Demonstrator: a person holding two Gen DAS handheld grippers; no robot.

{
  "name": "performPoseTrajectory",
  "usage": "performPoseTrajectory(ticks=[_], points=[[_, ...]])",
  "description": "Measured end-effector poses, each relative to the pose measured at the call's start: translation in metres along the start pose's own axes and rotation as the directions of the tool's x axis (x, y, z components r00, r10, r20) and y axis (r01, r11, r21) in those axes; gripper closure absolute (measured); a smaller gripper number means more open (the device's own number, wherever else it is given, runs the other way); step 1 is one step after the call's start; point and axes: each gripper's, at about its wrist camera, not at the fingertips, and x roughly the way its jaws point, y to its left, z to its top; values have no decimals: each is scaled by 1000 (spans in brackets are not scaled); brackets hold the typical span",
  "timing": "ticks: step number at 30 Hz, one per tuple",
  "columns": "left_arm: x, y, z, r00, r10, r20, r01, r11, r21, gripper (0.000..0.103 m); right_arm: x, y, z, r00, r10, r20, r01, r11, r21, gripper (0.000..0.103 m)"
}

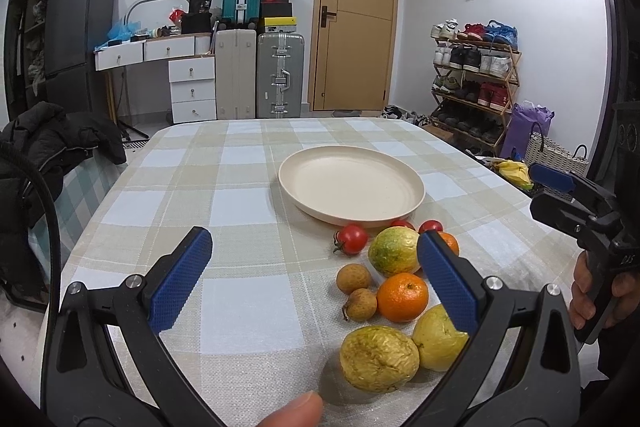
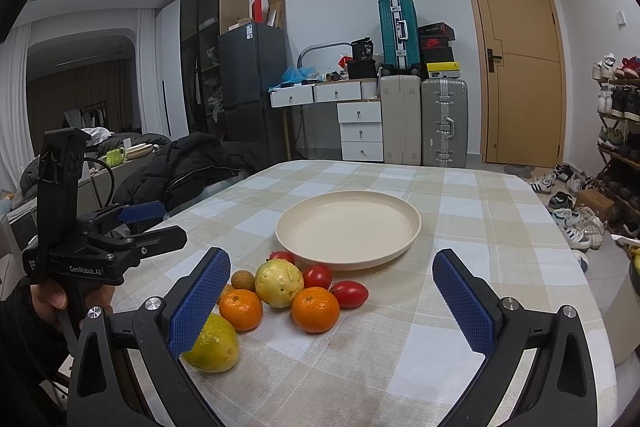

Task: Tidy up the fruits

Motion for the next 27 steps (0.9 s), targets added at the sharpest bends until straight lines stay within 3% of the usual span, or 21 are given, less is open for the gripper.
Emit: performPoseTrajectory(ticks=[20,27], points=[[-4,0,3,1000,-6,20,6,1000,16,1,-2,-4,-2,1000,-22,0,22,1000,4,0],[-6,-4,1,1000,7,4,-7,1000,9,1,7,-2,-2,995,-76,-58,76,997,8,0]])
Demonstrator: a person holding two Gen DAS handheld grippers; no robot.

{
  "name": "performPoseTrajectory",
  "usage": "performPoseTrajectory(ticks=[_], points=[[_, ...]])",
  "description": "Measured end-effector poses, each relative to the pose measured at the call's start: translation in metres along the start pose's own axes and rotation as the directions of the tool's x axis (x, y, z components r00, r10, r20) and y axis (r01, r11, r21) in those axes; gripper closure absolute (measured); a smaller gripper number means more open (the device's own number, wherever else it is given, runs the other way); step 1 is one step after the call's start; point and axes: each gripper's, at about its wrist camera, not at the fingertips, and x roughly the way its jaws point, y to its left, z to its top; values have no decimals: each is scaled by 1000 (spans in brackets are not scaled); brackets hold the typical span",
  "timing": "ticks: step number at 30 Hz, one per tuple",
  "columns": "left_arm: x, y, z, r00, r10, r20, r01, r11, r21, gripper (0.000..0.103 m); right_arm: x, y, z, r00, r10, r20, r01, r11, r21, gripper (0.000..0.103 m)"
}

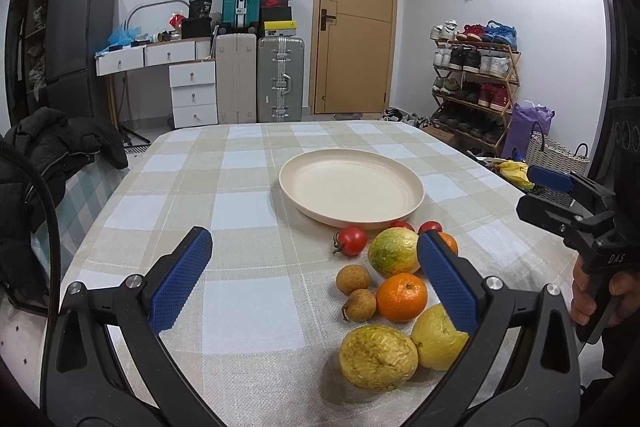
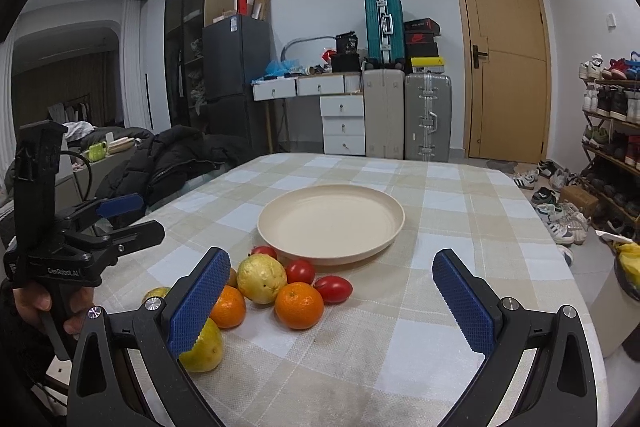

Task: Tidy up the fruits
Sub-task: 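Grasp the large yellow pomelo with the right tool while the left tool approaches the wrinkled yellow fruit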

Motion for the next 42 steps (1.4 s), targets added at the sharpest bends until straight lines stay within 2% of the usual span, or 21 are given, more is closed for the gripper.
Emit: performPoseTrajectory(ticks=[7,9,12,16,19,26,33,36,39,42], points=[[-5,0,-2,999,10,-41,-9,1000,3,1,8,7,-3,993,31,-113,-26,999,46,0],[-7,2,-6,999,16,-50,-16,1000,-9,1,11,11,-6,986,74,-152,-66,996,60,0],[-9,1,-11,997,5,-73,-5,1000,-13,1,16,23,-10,978,89,-189,-83,996,37,0],[-9,-3,-18,995,12,-95,-11,1000,13,1,23,36,-16,959,153,-238,-147,988,40,2],[-6,-4,-21,993,6,-114,-3,1000,22,1,27,44,-18,949,179,-260,-175,984,38,8],[1,-4,-27,989,10,-148,-5,999,33,1,36,59,-27,918,235,-321,-236,971,35,11],[7,-5,-28,985,7,-171,0,999,40,1,45,70,-35,879,296,-373,-295,953,61,23],[9,-6,-29,984,10,-179,-2,999,44,1,53,76,-39,865,309,-396,-309,949,66,32],[9,-7,-29,983,7,-184,2,999,52,1,56,80,-41,857,318,-406,-323,945,58,46],[10,-8,-29,980,-2,-198,15,998,61,1,55,82,-42,859,313,-405,-324,945,42,47]])
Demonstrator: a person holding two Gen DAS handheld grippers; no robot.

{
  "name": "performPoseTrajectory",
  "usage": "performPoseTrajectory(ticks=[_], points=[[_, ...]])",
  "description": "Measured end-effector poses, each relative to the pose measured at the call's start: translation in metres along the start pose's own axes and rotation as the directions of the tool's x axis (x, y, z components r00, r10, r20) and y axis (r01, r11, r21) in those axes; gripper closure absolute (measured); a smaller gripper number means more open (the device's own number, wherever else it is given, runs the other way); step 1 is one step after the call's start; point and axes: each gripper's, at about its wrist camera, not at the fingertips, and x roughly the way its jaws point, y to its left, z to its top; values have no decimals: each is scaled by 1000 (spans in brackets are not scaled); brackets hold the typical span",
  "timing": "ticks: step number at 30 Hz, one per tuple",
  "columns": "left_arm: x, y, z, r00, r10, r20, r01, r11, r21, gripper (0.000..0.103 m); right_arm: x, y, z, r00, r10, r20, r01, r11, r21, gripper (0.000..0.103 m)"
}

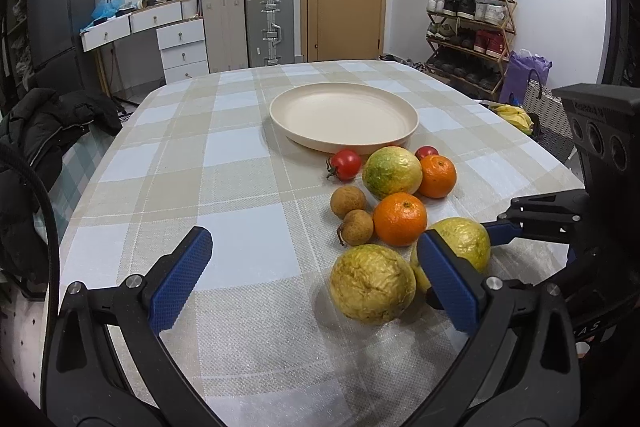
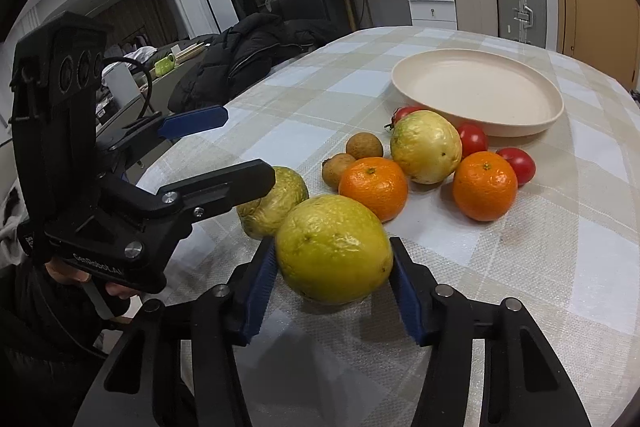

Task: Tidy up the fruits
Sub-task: 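Grasp the large yellow pomelo with the right tool while the left tool approaches the wrinkled yellow fruit, then close the left tool on the wrinkled yellow fruit and lift it while the right tool holds the pomelo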

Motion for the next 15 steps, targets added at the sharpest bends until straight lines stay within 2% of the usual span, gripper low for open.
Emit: performPoseTrajectory(ticks=[4,9,12,15], points=[[1,-2,-1,1000,-8,-21,8,1000,2,1,-6,-1,0,999,-30,28,30,1000,1,48],[3,-4,-3,997,-53,-53,53,999,7,1,-23,-15,1,993,-72,89,69,997,42,48],[8,-8,-4,995,-61,-82,63,998,22,6,-27,-23,3,990,-87,113,79,994,76,48],[12,-14,-7,992,-68,-106,73,996,47,17,-29,-25,5,988,-94,125,84,993,84,48]])
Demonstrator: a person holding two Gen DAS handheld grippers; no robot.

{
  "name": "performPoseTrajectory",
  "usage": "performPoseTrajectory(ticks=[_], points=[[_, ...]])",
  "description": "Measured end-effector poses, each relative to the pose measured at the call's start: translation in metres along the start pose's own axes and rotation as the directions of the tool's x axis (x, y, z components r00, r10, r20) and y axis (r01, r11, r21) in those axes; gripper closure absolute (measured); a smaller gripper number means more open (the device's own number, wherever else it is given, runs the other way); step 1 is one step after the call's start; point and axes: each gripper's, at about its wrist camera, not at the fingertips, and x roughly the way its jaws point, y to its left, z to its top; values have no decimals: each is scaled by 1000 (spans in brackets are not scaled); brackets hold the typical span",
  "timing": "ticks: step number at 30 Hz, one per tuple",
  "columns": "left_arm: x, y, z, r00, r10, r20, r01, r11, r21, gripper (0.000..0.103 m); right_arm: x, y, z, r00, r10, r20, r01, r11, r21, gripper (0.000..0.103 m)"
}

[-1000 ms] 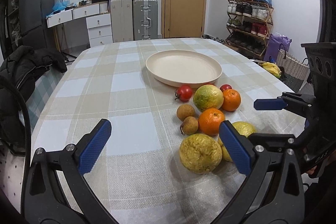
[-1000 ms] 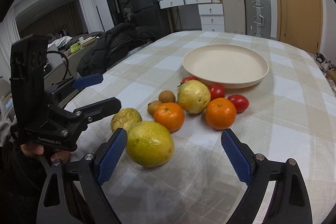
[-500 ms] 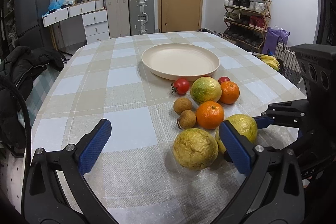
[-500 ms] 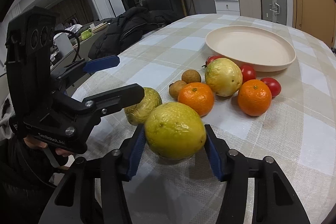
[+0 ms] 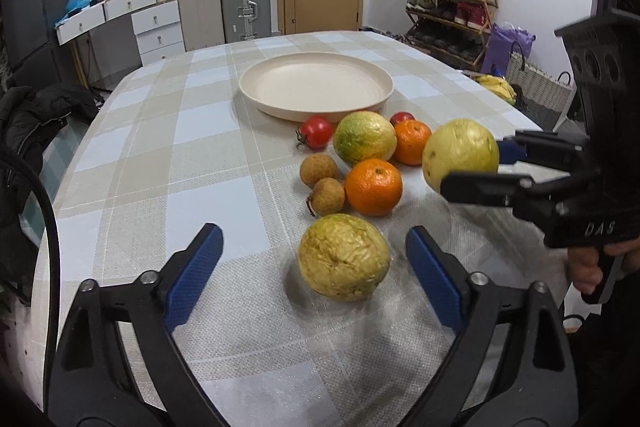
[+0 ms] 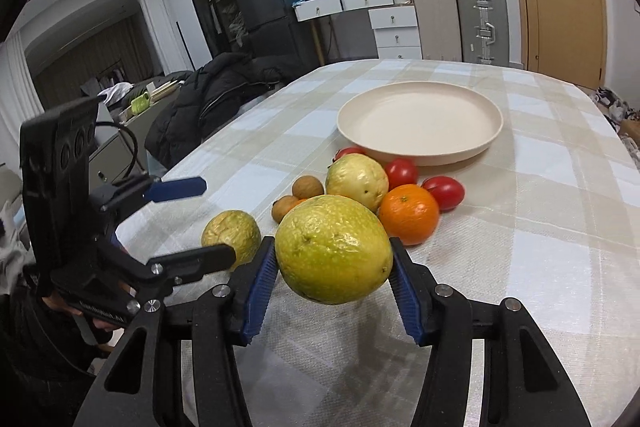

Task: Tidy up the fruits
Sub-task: 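Close the left tool on the wrinkled yellow fruit and lift it while the right tool holds the pomelo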

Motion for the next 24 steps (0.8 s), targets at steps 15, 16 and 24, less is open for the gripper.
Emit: performPoseTrajectory(ticks=[15,16,24], points=[[8,-10,-6,993,-102,-53,104,994,30,57,-4,-2,-2,1000,5,-1,-5,1000,5,48],[6,-11,-6,993,-104,-46,106,994,32,57,-4,-2,-2,1000,5,0,-5,1000,4,48],[-11,-7,5,995,-97,30,97,995,-1,57,-9,-9,1,1000,-19,18,19,1000,15,48]])
